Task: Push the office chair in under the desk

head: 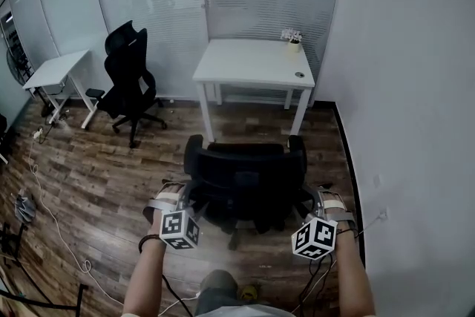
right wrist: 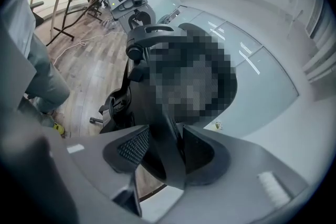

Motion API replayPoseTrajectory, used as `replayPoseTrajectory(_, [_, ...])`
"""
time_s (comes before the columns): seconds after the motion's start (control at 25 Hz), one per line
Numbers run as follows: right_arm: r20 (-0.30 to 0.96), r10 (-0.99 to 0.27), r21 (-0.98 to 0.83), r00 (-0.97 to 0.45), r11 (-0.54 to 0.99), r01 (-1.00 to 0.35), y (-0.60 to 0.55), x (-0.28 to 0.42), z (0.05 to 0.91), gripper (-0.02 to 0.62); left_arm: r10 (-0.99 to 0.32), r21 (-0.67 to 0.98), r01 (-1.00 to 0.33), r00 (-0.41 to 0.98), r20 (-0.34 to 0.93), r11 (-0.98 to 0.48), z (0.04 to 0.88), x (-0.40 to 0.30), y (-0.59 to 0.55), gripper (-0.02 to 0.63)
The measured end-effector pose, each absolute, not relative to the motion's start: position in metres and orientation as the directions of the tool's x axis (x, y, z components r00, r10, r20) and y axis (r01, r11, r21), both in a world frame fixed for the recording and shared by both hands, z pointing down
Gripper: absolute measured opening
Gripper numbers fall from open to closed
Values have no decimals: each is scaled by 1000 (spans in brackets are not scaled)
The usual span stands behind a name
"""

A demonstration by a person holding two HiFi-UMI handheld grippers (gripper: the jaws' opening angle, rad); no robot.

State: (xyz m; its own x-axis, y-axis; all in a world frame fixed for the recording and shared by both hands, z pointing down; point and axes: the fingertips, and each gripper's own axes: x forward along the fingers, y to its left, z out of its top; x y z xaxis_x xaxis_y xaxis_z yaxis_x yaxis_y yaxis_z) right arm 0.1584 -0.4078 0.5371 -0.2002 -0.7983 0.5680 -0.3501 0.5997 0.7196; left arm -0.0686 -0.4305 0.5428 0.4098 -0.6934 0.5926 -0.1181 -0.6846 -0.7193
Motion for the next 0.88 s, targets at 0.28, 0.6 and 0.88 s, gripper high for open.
replayPoseTrajectory(0.28, [555, -808, 723, -199, 587, -364, -470, 171, 535, 199, -687, -714, -119, 417, 595, -690, 542, -55, -496, 198])
replayPoseTrajectory(0.6, [557, -811, 718, -178, 578, -386, -554, 177, 533, 202, -687, -720, -117, 433, 583, -684, 539, -48, -581, 198])
replayPoseTrajectory(0.88, [563, -813, 711, -149, 569, -414, -635, 184, 530, 202, -676, -718, -102, 450, 584, -689, 536, -40, -666, 198])
